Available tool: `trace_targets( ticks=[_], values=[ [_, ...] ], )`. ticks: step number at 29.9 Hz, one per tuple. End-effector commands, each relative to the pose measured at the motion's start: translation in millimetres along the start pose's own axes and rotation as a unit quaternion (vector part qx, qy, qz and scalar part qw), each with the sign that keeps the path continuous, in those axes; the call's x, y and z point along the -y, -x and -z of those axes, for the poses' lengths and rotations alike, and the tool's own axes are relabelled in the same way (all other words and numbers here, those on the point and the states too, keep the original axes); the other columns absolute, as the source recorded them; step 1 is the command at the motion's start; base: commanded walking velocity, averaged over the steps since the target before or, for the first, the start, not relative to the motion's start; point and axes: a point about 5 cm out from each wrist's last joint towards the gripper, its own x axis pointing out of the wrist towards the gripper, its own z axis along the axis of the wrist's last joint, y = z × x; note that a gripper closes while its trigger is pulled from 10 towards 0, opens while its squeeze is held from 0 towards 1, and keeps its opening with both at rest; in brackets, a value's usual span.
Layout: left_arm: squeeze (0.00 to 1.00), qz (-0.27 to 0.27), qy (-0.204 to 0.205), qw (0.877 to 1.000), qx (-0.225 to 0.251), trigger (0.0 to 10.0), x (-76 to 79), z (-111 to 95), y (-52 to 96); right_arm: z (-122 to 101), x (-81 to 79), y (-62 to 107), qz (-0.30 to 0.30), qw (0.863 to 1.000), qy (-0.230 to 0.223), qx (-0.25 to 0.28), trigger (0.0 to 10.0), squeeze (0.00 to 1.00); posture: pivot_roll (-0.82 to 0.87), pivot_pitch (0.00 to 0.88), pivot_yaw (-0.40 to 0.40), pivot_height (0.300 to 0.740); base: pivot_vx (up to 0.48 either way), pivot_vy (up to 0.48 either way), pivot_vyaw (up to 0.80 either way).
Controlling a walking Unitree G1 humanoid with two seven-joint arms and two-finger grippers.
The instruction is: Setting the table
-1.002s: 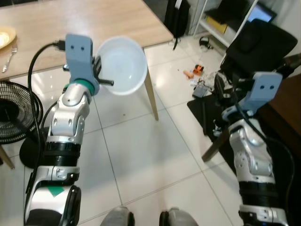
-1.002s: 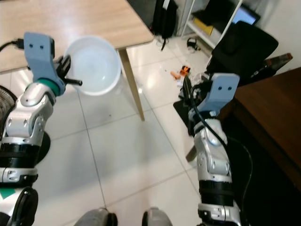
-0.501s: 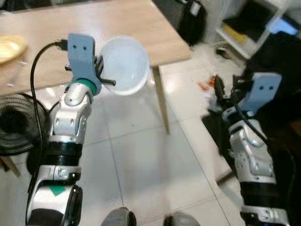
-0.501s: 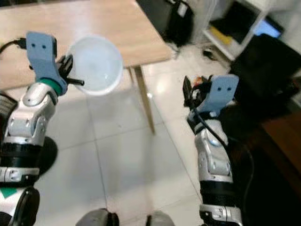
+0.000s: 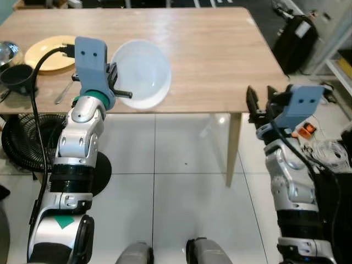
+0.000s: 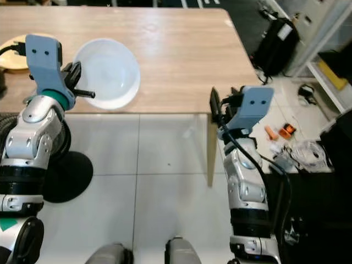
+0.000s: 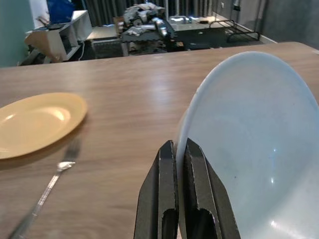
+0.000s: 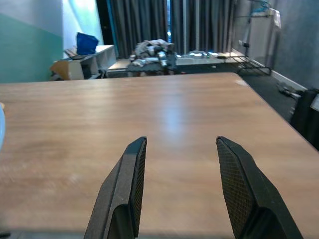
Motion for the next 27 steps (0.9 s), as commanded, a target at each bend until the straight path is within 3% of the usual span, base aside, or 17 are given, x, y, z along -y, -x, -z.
trace_targets(
  ticks=[1,15,27],
  values=[
    [0.0,-0.006,-0.002,1.0,-0.006,10.0,-3.3,3,0.9,3,-0.3,0.7,0.004,1.0,-0.003,-0.004,10.0,0.0,0.05,0.0,0.062,0.74,0.472,0.0,0.0],
    [0.0,-0.003,-0.002,1.0,-0.007,10.0,-2.3,3,0.8,4,29.8,1.1,0.117,0.993,0.011,-0.012,10.0,0.0,0.04,0.003,0.066,0.74,0.472,0.0,-0.03],
    [0.0,-0.001,-0.001,1.0,-0.008,10.0,-1.5,4,1.2,3,32.0,0.9,0.123,0.992,0.021,-0.011,10.0,0.0,0.04,0.006,0.064,0.74,0.472,0.0,-0.41]
  ],
)
